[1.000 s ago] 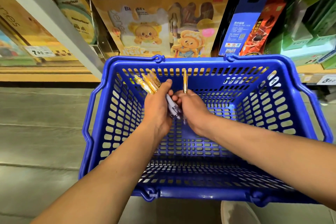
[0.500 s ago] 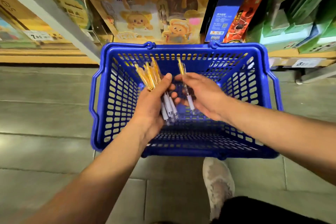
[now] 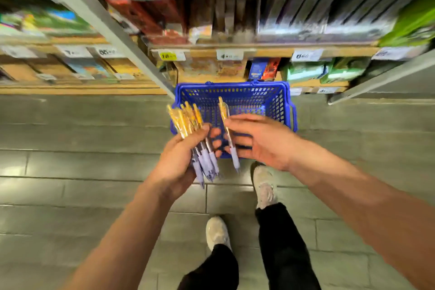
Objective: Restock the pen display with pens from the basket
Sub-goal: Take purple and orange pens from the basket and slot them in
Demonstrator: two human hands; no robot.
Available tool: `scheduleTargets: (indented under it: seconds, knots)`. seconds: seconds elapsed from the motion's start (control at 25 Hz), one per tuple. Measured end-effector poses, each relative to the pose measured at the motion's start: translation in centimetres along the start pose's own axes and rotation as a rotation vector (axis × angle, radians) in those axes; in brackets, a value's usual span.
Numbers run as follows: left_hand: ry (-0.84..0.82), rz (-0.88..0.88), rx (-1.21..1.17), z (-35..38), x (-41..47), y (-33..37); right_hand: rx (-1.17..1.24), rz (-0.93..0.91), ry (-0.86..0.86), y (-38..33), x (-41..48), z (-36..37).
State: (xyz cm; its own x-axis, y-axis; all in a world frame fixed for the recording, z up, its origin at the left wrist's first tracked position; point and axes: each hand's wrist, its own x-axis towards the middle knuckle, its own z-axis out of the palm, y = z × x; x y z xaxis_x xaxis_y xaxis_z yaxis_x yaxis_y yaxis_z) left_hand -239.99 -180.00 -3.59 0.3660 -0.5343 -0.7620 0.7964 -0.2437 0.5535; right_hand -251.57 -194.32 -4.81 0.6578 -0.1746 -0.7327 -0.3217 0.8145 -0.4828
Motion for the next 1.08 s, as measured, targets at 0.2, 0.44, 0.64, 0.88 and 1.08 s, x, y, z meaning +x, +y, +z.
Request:
scheduleTargets:
  seconds: [0.2, 0.44, 0.64, 0.88, 1.08]
  knots:
    - [-0.088, -0.05, 0.06, 4.4, -11.7, 7.7, 0.065, -0.067, 0.119, -5.0, -12.9, 7.8]
    - [-0.17, 0.006, 0.126, 7.3, -23.9, 12.5, 0.029, -0.181, 0.22, -8.0, -26.6, 13.4]
    - [-0.212, -0.031, 0.141, 10.4, -29.1, 13.2, -0.088, -0.269, 0.2, -10.0, -34.3, 15.3]
    - [-0.253, 0.033, 0.233, 15.4, -30.3, 13.4, -0.075, -0.315, 0.175, -12.7, -38.7, 13.3]
    - [-0.248, 0.135, 0.195, 21.8, -28.1, 14.3, -0.071, -0.32, 0.174, -18.3, -39.2, 8.9]
